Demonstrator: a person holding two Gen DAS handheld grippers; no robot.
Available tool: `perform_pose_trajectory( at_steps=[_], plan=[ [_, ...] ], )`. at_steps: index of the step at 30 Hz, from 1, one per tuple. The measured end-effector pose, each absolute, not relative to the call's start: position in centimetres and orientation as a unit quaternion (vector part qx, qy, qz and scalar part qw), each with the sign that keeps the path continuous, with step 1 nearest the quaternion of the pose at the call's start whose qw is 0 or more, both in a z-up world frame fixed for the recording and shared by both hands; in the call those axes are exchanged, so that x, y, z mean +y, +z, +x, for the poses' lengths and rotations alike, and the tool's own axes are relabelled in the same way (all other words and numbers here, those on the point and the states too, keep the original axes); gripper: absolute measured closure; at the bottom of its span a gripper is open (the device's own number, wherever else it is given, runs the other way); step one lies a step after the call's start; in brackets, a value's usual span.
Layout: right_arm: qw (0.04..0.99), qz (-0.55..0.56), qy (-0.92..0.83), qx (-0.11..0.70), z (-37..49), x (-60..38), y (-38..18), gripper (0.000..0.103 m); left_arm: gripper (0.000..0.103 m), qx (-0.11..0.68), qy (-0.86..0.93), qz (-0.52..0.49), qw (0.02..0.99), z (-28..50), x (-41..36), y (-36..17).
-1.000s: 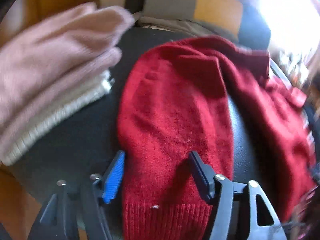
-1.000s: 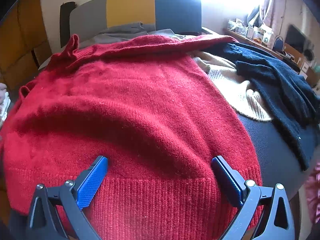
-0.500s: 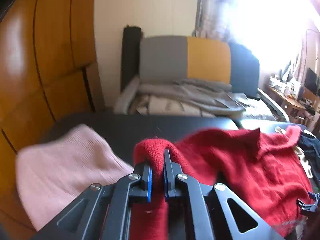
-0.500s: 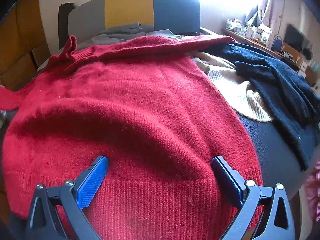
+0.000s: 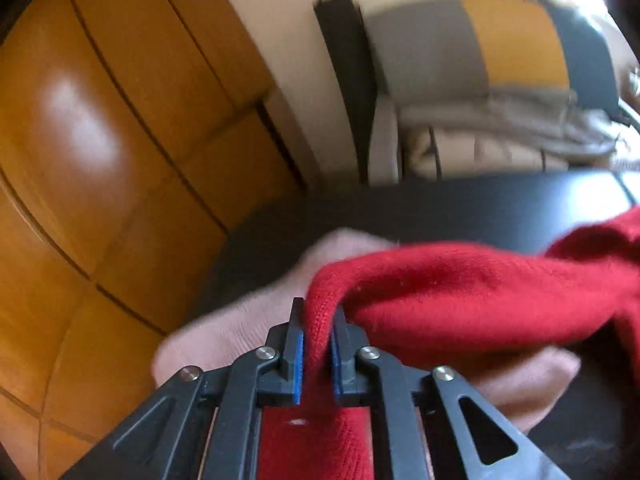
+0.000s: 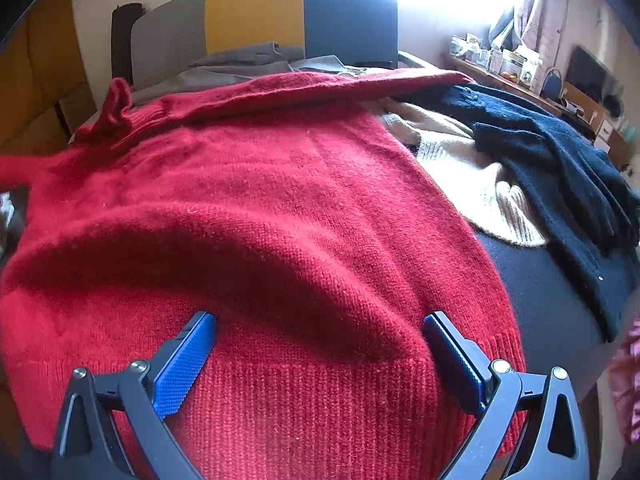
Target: Fold clothes
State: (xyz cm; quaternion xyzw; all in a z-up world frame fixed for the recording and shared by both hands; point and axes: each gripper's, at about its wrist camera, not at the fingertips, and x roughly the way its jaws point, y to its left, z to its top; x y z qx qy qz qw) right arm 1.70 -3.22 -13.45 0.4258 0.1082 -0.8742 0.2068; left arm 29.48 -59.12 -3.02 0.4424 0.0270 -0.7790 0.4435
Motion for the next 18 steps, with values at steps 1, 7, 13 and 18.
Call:
perform_pose_trajectory(
  at_steps=[1, 7, 13, 18],
  plan=[
    [0.206, 0.426, -0.874, 0.108, 1.6, -3.3, -13.4, 0.000, 0.081, 0.043, -0.782, 0.435, 0.444, 29.9, -59.2, -3.2],
    [0.203, 0.428, -0.874, 0.110, 1.5, -3.4, -13.4, 0.000, 0.072, 0.110, -0.794, 0.386, 0.456, 33.0, -59.0, -1.7],
    [0.220, 0.407, -0.873, 0.155, 3.2, -4.9, -11.5, 0.000, 0.070, 0.172, -0.822, 0.293, 0.458, 38.0, -54.9, -0.2],
    [0.394, 0.301, -0.842, 0.214, 11.0, -10.4, -7.0, 0.000, 0.069, 0.274, -0.857, 0.250, 0.358, 39.7, -50.1, -2.7]
  ],
)
